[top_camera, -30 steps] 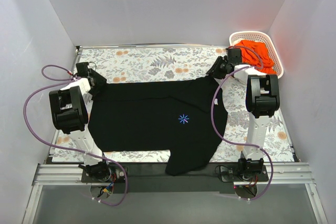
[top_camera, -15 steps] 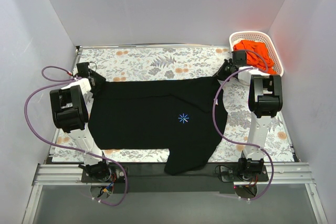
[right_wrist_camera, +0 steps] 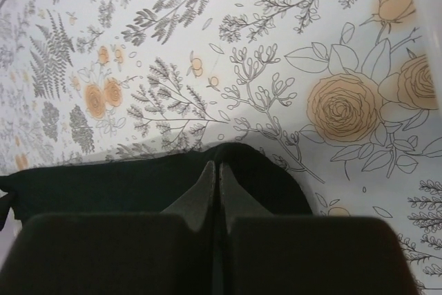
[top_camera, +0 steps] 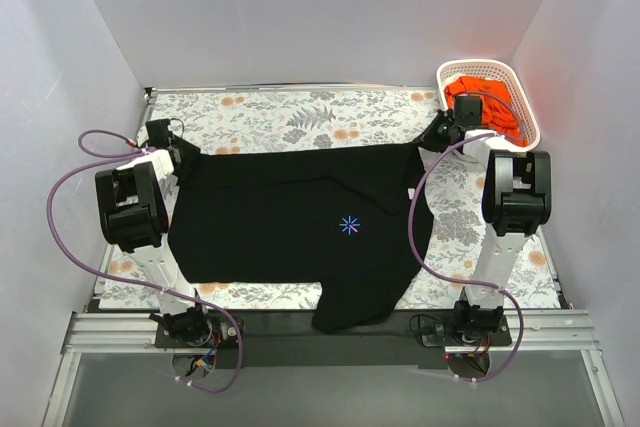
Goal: Fold and stack the t-shirts
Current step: Fold the tshirt
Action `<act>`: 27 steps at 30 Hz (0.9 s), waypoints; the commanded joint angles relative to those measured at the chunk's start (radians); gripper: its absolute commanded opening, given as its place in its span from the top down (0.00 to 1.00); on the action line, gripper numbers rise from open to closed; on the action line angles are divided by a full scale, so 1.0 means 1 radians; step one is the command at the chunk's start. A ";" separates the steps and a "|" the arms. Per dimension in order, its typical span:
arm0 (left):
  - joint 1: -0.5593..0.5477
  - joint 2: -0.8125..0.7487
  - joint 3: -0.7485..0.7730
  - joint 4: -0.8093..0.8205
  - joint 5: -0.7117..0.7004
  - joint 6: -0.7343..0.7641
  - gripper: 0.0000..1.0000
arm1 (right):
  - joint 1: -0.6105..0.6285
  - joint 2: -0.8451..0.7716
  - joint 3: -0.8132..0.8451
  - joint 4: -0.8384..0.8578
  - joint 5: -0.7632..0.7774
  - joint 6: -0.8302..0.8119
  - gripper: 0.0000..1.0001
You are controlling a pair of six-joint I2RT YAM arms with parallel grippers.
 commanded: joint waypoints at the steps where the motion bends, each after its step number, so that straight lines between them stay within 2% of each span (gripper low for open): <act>1: 0.011 0.071 -0.051 -0.118 -0.054 -0.001 0.52 | -0.020 -0.068 -0.018 0.057 0.014 -0.012 0.99; 7: 0.010 0.072 -0.048 -0.118 -0.037 0.000 0.51 | -0.035 -0.045 -0.069 0.057 0.045 -0.005 0.99; 17: 0.008 0.035 -0.048 -0.081 0.014 0.083 0.45 | -0.040 0.024 -0.020 0.026 0.066 -0.080 0.99; 20: 0.004 0.022 -0.040 -0.078 0.018 0.109 0.43 | -0.040 0.029 0.023 -0.009 0.071 -0.110 0.91; 22: 0.001 0.002 -0.031 -0.081 0.018 0.126 0.42 | -0.039 0.014 0.042 -0.028 0.071 -0.144 0.83; 24: -0.016 -0.027 -0.016 -0.083 0.018 0.152 0.34 | -0.037 -0.018 0.051 -0.052 0.074 -0.184 0.76; 27: -0.035 -0.060 0.007 -0.113 0.008 0.186 0.30 | -0.026 -0.060 0.043 -0.095 0.078 -0.228 0.69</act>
